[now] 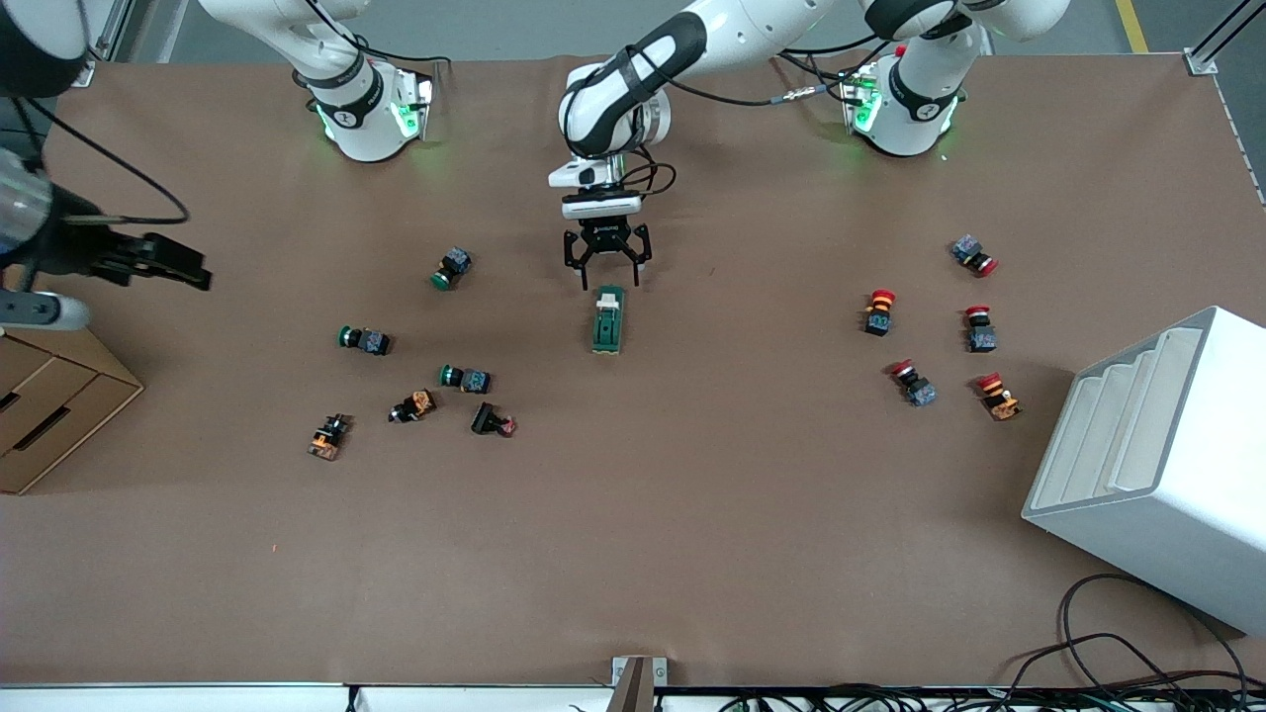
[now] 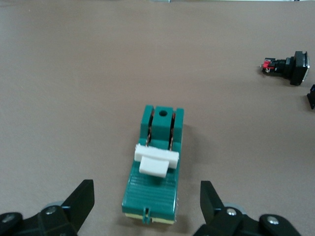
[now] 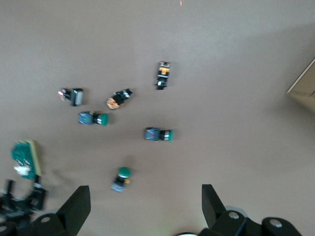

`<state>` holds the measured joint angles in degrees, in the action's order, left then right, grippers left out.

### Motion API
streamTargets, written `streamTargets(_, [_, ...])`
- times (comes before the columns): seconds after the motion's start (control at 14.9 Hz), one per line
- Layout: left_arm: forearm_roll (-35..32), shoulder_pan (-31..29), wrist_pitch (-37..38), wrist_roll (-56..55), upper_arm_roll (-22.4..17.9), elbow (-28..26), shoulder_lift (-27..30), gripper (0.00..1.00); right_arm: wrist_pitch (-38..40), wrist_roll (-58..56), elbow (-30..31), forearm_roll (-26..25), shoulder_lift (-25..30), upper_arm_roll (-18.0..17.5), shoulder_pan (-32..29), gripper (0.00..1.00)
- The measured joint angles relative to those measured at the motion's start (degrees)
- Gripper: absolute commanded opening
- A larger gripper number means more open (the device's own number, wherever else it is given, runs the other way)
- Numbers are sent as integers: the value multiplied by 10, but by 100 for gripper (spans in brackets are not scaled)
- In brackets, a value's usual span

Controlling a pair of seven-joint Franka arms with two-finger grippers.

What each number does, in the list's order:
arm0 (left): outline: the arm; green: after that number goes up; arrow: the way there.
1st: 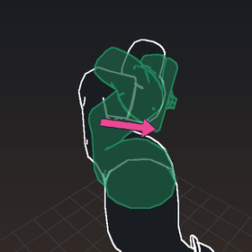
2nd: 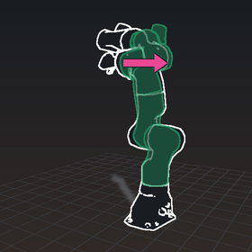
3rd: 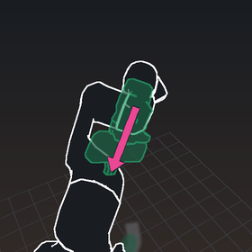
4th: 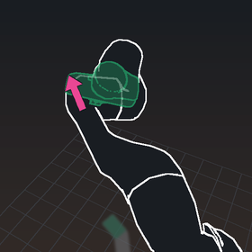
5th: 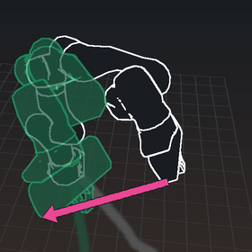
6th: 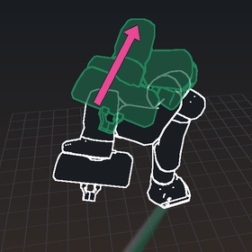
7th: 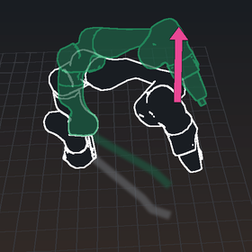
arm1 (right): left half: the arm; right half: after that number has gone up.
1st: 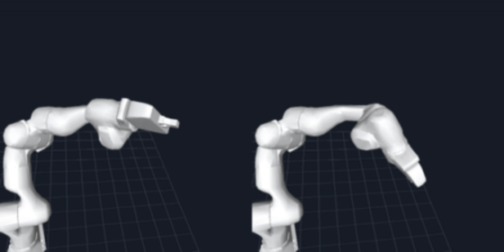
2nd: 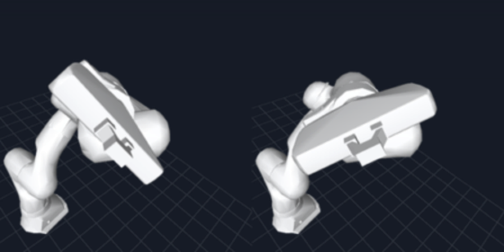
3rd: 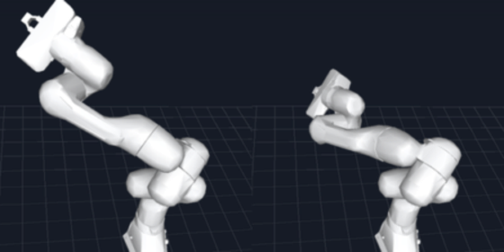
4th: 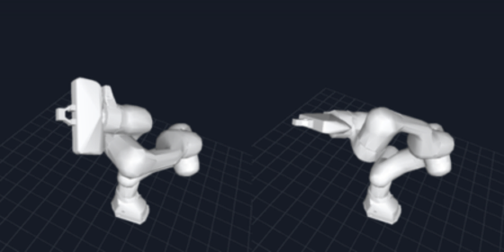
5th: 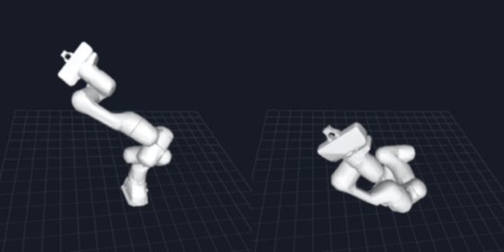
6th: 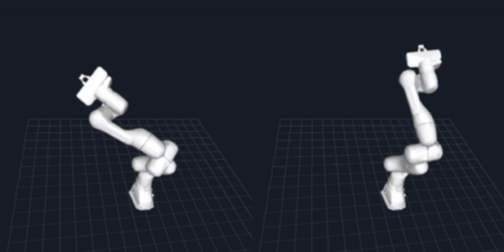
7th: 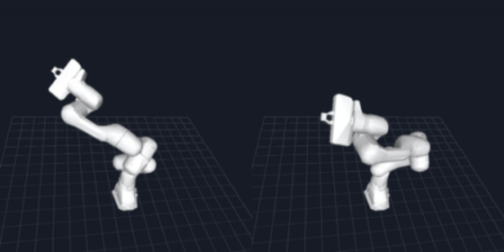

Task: Close load switch with both arms
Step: 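Lower the left gripper to the white handle while the right gripper approaches, then grasp the white handle with the left gripper while the right gripper holds the base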

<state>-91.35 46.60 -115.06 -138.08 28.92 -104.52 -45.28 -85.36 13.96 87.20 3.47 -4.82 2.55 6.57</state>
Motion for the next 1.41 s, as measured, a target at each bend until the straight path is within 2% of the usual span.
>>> streamTargets(0.2, [-19,10,9,-18,-2,-1,-15,95,-35,134,6,5,-21,-3,60,100])
streamTargets(0.67, [-124,16,74,-83,-12,-6,-56,100,-135,368,10,7,-107,-5,168,100])
streamTargets(1.14, [-127,39,104,-92,-17,-5,-64,100,-242,529,14,43,-196,-5,257,100])
streamTargets(1.41, [-137,73,123,-113,-43,-5,-69,100,-353,630,71,44,-220,-5,324,100])
